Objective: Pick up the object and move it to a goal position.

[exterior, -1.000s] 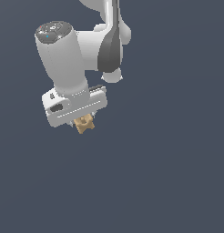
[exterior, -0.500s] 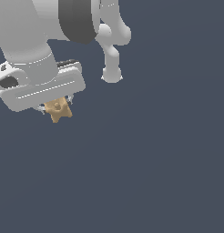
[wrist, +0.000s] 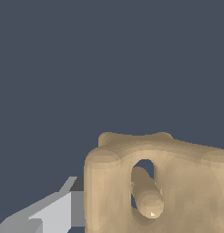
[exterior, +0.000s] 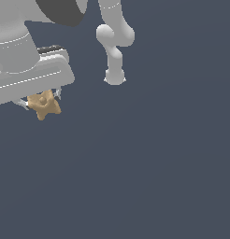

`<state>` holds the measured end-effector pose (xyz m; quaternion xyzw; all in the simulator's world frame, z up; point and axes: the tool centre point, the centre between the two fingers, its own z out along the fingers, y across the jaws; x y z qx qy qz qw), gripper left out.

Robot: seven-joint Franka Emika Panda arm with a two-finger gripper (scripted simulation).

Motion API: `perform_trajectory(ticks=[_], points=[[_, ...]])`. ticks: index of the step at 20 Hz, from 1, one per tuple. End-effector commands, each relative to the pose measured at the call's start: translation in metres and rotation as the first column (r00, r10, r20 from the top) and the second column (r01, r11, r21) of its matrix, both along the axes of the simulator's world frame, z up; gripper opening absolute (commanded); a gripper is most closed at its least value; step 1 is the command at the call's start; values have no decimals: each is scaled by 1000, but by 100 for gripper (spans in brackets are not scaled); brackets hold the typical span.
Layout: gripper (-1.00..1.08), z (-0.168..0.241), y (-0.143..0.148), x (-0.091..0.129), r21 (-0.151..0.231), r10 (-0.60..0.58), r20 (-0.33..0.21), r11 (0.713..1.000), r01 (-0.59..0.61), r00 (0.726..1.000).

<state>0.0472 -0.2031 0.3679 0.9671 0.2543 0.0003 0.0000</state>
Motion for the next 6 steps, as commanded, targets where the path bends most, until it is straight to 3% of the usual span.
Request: perform_trajectory(ticks=[1,6], points=[[-100,4,-3,1,0,1,0,1000,-1,1000],[-100,7,-5,2,0,1,0,1000,-1,1000]])
